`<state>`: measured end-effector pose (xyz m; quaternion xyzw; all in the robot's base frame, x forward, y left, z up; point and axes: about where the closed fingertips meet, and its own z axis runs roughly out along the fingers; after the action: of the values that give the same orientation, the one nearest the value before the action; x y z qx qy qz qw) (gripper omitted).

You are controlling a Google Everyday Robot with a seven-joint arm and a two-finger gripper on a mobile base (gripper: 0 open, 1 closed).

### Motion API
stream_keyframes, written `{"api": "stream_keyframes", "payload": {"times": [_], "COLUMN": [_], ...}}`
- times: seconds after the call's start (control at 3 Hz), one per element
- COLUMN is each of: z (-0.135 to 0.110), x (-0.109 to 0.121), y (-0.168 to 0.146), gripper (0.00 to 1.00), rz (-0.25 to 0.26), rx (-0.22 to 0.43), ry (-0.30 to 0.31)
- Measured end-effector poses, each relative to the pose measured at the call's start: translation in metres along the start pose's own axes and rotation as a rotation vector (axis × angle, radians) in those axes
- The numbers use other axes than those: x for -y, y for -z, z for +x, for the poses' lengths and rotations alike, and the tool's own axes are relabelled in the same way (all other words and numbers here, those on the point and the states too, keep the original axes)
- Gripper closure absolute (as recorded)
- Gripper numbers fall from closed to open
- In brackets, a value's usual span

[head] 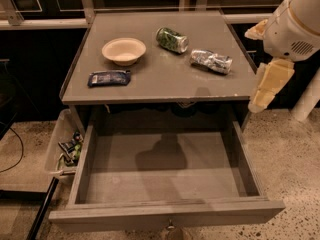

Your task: Place redbull can into top drawer

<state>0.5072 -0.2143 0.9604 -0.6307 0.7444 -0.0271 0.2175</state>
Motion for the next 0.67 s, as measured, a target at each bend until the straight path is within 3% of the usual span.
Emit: {"api": "stream_keyframes", "payload": {"times": [0.33,0.67], "z": [0.0003,0.0002], "x": [0.0293,0.0289], "y": [-0.0406,-0.0398], "gripper": [0.0,0.0], "rz": [-0.032,-0.031], "rx": [0.023,0.023], "ry": [0.006,0.007]}}
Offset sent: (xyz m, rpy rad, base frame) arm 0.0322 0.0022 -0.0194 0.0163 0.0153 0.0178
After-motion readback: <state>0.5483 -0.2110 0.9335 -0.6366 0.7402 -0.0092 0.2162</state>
